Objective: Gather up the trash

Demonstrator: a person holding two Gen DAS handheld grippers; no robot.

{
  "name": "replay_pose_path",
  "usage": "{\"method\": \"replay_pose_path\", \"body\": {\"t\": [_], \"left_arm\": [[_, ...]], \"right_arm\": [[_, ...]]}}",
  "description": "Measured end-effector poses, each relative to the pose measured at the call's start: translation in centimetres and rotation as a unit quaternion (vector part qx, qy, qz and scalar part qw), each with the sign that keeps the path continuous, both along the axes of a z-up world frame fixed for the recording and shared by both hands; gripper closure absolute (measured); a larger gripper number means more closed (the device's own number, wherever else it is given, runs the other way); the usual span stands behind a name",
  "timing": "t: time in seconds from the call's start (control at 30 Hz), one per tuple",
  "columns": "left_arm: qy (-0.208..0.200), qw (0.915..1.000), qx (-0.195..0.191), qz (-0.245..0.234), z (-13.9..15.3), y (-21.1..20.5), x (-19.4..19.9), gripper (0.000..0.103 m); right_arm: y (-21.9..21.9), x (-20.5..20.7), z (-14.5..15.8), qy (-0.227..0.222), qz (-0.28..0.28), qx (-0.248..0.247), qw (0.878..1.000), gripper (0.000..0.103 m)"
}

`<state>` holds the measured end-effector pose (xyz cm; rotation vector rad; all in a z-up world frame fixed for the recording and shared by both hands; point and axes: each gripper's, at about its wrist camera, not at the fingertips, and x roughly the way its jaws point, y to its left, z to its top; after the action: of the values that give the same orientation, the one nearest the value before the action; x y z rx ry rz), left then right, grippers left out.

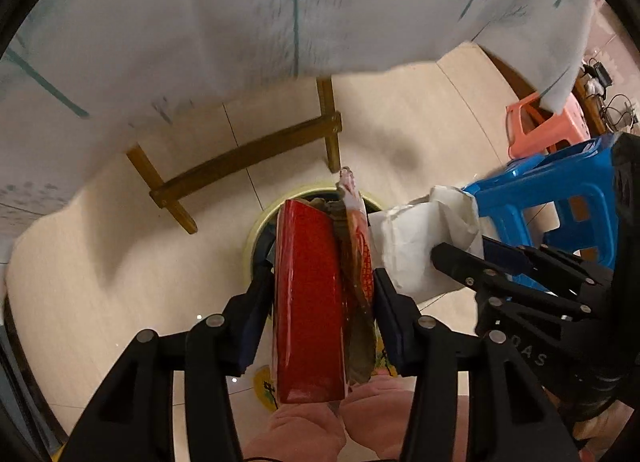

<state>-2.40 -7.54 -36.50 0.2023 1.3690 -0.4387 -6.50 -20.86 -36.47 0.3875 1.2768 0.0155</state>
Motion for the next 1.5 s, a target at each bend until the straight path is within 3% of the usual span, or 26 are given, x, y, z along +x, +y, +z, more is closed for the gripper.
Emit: {"method": "replay_pose_path", "body": {"t": [0.07, 0.23, 0.3, 0.43, 0.73, 1.03, 1.5], "left_arm": [[-0.003, 1.0, 0.002, -0.007, -1.2, -0.1, 0.2, 0.052], [-0.016, 0.9998, 0.009, -0.009, -3.1, 0.3, 0.7, 0.012], [-0.018, 0.9998, 0.012, -0.004, -3.3, 0.7, 1.3, 0.006], [-0.027, 0.9995, 0.015, 0.011, -3.1, 1.6, 1.8, 0.005], [-0.048, 0.9979, -0.003, 0.045, -0.3, 3.0, 2.0, 0.003], [-0.067, 0.9944, -0.023, 0.079, 6.5, 4.1, 1.6, 0.003], [-0.087, 0.9891, -0.046, 0.109, 21.4, 4.4, -0.6, 0.003]], "right_arm": [[0.1, 0.3, -1.6, 0.0, 0.006, 0.008, 1.0, 0.067], [0.5, 1.0, -4.7, 0.006, 0.009, 0.016, 1.0, 0.06], [0.4, 1.1, -5.4, 0.006, 0.003, 0.02, 1.0, 0.057], [0.5, 1.2, -5.2, -0.002, -0.001, 0.019, 1.0, 0.048], [1.4, 1.6, -3.5, -0.014, 0.006, -0.001, 1.0, 0.047], [1.5, 1.8, 2.2, -0.033, 0.007, -0.008, 0.999, 0.047], [0.7, 1.4, 16.9, -0.075, 0.028, -0.015, 0.997, 0.047]]}}
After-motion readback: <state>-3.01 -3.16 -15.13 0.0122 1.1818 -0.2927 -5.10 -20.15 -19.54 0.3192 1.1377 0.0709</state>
